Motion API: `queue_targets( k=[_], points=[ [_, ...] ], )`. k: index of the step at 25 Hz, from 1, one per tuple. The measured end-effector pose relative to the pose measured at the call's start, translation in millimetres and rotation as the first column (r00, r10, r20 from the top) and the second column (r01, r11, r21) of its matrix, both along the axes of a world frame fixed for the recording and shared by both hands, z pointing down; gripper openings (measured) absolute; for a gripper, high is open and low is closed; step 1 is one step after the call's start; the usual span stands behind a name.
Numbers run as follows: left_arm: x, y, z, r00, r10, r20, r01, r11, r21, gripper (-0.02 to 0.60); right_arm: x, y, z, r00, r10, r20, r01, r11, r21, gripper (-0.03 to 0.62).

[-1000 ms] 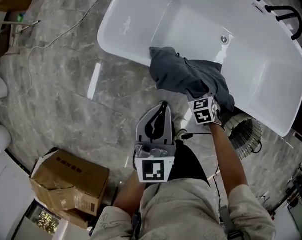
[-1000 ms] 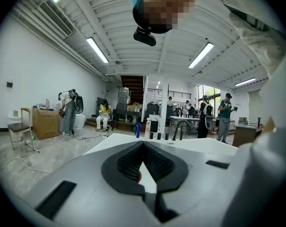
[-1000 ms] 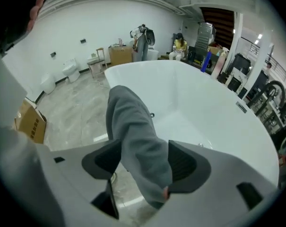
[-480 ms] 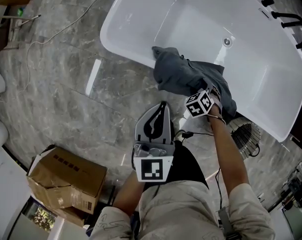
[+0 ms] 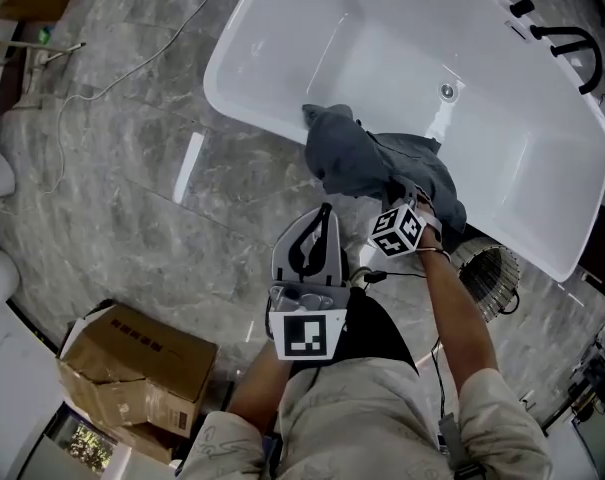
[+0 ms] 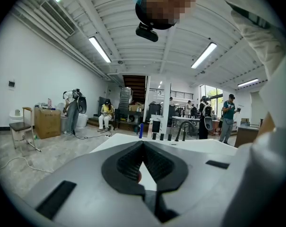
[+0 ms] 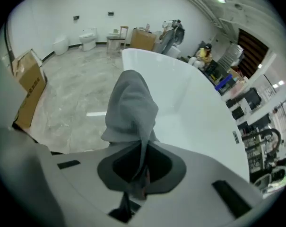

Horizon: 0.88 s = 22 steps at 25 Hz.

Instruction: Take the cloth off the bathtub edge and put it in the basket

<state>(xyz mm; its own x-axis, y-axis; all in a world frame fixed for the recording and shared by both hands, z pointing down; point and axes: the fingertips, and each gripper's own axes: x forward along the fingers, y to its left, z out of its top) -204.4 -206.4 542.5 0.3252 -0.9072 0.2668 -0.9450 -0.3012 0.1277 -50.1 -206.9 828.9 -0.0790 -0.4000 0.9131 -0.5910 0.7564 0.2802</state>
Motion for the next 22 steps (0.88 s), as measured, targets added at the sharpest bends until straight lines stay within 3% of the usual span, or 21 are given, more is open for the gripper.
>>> queue_targets(
  k=[1,5,9,14,22],
  points=[
    [0.8,1.4,-3.2,1.000,0.003,0.004,-0.003,1.000,0.000,-0.005,1.7,4.7,-0.8,0.999,0.044,0.015,-0.044,0.999,-0.002,0.005],
    [2.9,7.9,-17.0,1.000,0.016,0.020,-0.016,1.000,0.008,-0.005,11.7,13.1,-7.0,0.964,0.250,0.096,-0.246,0.968,-0.050,0.003],
    [2.5,15.1,-34.0,1.000,0.006,0.011,-0.007,1.000,0.028,-0.005,3.8,12.0,-36.1,0.930,0.305,0.203,-0.303,0.952,-0.043,0.003],
    [9.8,25.4,-62.9,1.000,0.003,-0.013,-0.002,0.998,0.070,-0.005,3.1,16.1,-101.1,0.825,0.399,0.400,-0.425,0.905,-0.027,0.002],
    [26.1,40.7,-112.9,0.999,0.020,-0.030,-0.015,0.988,0.152,-0.005,6.3,27.3,-212.8,0.649,0.396,0.649,-0.546,0.837,0.035,0.002]
  ],
)
